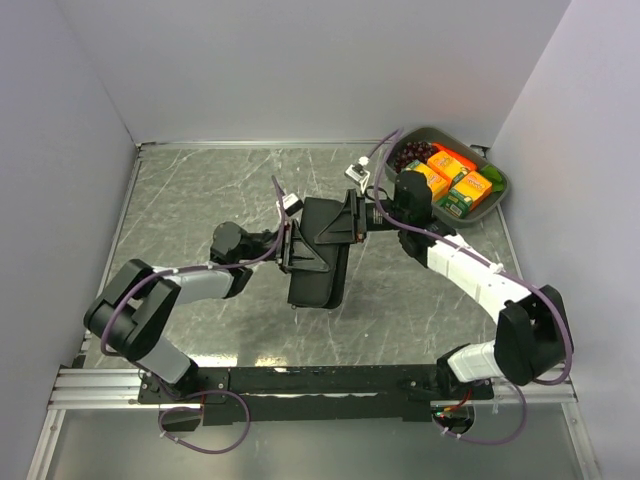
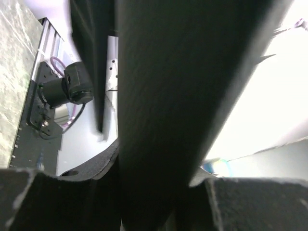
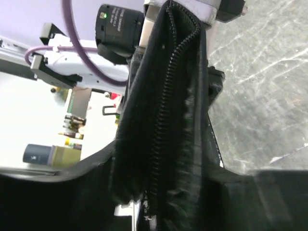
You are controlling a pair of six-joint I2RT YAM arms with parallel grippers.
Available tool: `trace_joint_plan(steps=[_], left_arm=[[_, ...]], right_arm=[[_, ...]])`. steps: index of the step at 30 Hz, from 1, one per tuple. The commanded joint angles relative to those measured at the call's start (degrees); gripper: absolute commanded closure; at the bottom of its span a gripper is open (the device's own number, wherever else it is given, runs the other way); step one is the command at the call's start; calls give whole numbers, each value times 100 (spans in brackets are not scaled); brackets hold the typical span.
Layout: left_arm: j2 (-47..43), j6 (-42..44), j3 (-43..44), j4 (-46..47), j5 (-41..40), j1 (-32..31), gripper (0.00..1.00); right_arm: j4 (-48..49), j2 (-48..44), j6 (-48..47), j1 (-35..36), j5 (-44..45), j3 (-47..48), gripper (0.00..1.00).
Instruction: Sort the hair-cutting tools
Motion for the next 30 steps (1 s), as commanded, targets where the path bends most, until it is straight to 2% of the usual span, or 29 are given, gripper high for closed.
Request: trace_joint_plan(steps=[1,2,3,4,6,7,8,11,15,18,19,23,28,30], left_arm=[[-579,1320,646,-482,-62,-153,74],[-676,1647,751,-1169,-123,-153,74],[-877,2024,1039,-1854,-359,-153,74],[-992,2976,1234,-3593,-553,-153,74],[-1133,3939,1969,-5194,-1044,-153,73],[-1125,4544,2191,-6419,-1517,-144,72],[-1090,4733,2420,-6849,-1783,-135,71],[-836,5130,3124,-8131,-2425,-91,72],[-546,5157,3634,-8882,-3374,-91,72],[-291,5060,4037,-9444,-3999,-91,71],[-229,5008,4170,-9611,-4148,-91,70],[96,4736,4785,-10384,-4930,-91,76],[483,4454,5567,-11333,-5695,-126,89],[632,4445,5910,-11616,-5915,-153,90]], right_arm=[[-1210,-573,-1457,140,233,764,34],[-1675,-644,-1794,114,409,862,33],[-2767,-723,-2154,105,689,1002,31],[-3318,-829,-2845,105,1275,1282,29],[-3945,-926,-3246,105,1771,1443,28],[-4313,-1109,-3413,114,2043,1452,28],[-4403,-1224,-3458,105,2655,1408,28],[-4571,-1760,-3467,96,3684,1092,25],[-4677,-2349,-3493,87,4303,697,23],[-4765,-2526,-3494,140,4252,565,23],[-4747,-2482,-3467,175,4234,529,23],[-4651,-2272,-3318,586,4409,476,23],[-4729,-1658,-3186,1220,5129,827,25],[-4817,-1402,-3168,1527,5560,1055,27]])
